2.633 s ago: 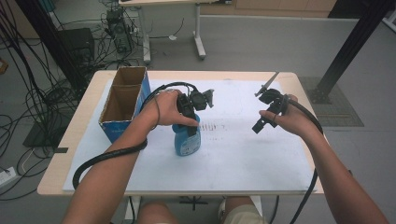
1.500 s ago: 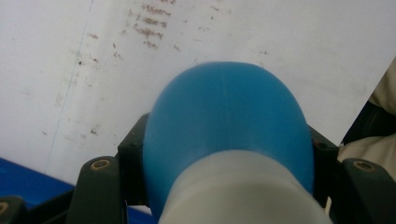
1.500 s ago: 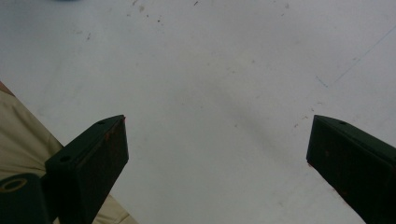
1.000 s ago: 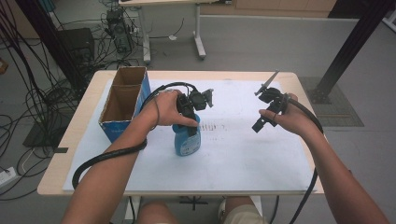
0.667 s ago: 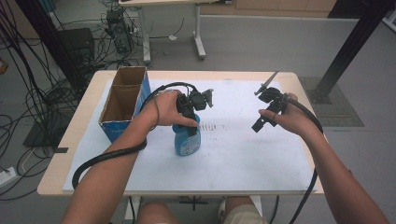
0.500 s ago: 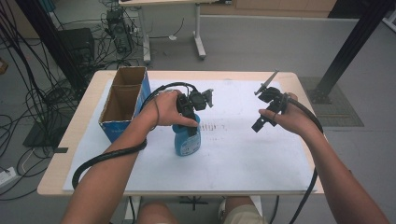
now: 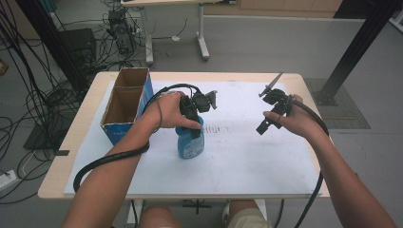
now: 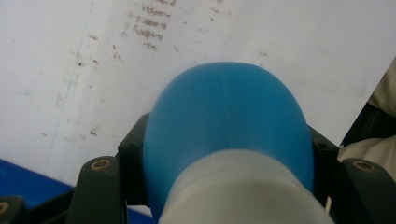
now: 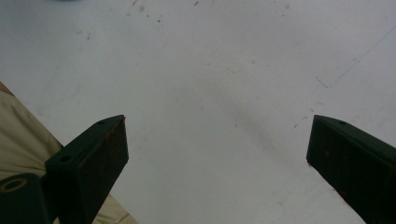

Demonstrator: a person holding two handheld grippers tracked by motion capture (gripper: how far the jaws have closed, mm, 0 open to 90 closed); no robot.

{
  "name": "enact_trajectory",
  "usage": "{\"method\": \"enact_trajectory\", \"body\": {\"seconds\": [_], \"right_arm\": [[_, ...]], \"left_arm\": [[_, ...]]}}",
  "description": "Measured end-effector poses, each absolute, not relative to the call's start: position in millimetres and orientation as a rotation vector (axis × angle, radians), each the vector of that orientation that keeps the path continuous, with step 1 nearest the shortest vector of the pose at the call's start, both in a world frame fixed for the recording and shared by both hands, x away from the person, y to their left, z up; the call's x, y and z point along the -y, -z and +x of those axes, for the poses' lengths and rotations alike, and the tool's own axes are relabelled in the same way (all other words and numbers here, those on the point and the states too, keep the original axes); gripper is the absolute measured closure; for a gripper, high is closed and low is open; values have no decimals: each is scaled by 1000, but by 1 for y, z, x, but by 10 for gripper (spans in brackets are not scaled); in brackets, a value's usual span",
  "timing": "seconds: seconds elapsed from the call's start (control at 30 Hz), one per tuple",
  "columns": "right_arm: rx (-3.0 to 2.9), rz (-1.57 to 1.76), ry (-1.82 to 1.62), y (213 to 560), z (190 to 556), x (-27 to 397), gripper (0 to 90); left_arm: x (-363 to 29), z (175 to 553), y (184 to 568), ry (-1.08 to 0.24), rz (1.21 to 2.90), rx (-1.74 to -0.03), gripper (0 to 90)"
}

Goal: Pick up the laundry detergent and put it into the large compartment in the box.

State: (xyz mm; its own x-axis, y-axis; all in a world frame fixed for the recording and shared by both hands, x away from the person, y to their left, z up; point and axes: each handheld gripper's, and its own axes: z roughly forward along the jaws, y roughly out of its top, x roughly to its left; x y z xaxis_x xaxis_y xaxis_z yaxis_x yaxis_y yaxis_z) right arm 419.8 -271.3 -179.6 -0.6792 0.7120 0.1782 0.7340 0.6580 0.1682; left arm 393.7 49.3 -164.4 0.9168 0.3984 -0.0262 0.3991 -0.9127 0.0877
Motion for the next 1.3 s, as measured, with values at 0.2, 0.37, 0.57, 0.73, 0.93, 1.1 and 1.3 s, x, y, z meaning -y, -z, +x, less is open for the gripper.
{"method": "enact_trajectory", "body": {"seconds": [0.2, 0.37, 0.57, 0.73, 0.93, 1.1, 1.3], "right_arm": [[2773, -1212, 348, 179, 420, 271, 55], [2772, -1211, 348, 180, 420, 272, 55], [2773, -1212, 352, 179, 419, 272, 55], [2773, -1208, 351, 180, 419, 271, 55], [2772, -1206, 354, 181, 419, 271, 55], [2766, -1210, 360, 182, 419, 273, 55], [2763, -1208, 363, 184, 419, 274, 54]], "left_arm": [[-49, 394, 164, 13, 2987, -623, 373], [-48, 394, 164, 11, 2989, -623, 373], [-48, 394, 164, 12, 2993, -620, 373], [-48, 394, 164, 12, 2991, -628, 374], [-48, 394, 164, 14, 2988, -634, 375], [-48, 395, 164, 17, 2987, -641, 376], [-54, 397, 160, 48, 2956, -690, 377]]}}
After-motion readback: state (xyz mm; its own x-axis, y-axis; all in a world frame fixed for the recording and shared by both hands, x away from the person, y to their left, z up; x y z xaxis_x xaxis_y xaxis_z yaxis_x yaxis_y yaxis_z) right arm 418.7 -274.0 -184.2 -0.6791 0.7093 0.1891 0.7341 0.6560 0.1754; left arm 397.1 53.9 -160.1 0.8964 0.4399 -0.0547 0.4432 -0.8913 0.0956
